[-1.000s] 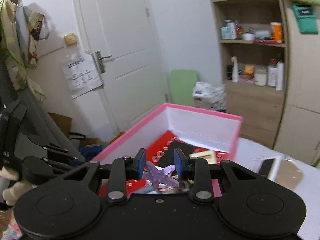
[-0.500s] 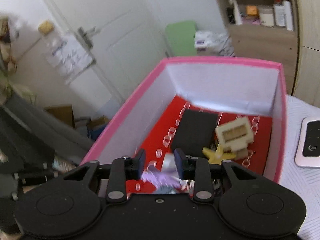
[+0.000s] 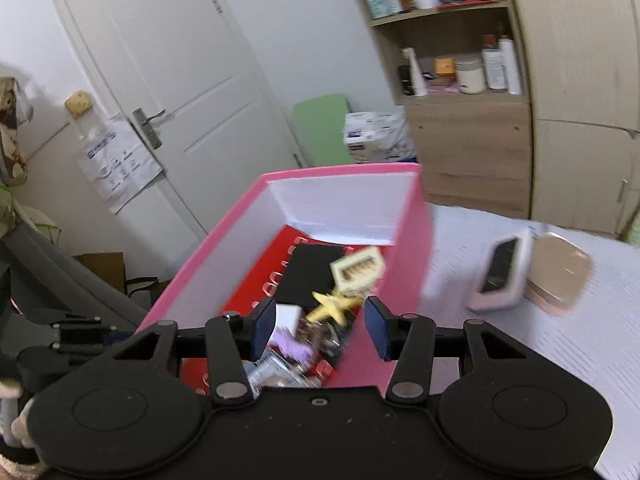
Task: Organize rigid objects
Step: 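Lower the purple hair clip into the pink box and release it, then grasp the beige round case with the right gripper and lift it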
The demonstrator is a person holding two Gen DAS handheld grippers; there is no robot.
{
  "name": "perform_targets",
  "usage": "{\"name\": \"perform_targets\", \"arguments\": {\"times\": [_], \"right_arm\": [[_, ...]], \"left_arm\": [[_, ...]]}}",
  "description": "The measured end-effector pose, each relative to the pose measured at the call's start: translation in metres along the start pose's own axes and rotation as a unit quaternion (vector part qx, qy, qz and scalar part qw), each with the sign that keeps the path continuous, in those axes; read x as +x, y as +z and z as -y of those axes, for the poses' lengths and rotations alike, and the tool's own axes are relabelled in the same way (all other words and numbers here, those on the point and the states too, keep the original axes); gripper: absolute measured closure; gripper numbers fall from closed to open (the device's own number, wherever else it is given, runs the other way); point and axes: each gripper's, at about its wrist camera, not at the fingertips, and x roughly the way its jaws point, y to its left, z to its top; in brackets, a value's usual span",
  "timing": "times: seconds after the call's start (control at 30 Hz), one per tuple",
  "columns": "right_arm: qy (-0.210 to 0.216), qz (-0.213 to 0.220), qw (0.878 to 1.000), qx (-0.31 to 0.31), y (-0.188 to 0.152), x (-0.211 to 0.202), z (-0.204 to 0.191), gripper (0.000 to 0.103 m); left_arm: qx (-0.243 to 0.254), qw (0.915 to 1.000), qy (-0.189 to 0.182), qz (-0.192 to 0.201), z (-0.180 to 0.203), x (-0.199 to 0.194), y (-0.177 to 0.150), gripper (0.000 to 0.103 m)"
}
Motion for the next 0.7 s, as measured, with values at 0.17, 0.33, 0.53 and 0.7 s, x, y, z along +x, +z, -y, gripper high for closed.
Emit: {"name": "perform_targets", "arguments": {"times": [0.17, 0.33, 0.53, 0.7], "right_arm": [[-0.034, 0.009, 0.999, 0.006, -0.011, -0.024, 0.025, 0.048], [-0.085, 0.015, 0.995, -0.052, -0.027, -0.030, 0.043, 0.049], [-0.107, 0.008, 0.992, -0.063, -0.042, -0.014, 0.075, 0.049], [-0.160, 0.037, 0.980, -0.115, -0.039, -0.011, 0.088, 0.040]], "left_arm": [[0.001, 1.0000, 0.003, -0.002, 0.001, 0.001, 0.000, 0.092], [0.001, 1.0000, 0.004, -0.002, 0.003, 0.001, 0.000, 0.092], [0.001, 1.0000, 0.004, -0.006, 0.003, 0.003, 0.001, 0.092], [0.004, 1.0000, 0.001, -0.006, 0.002, 0.005, 0.002, 0.092]]}}
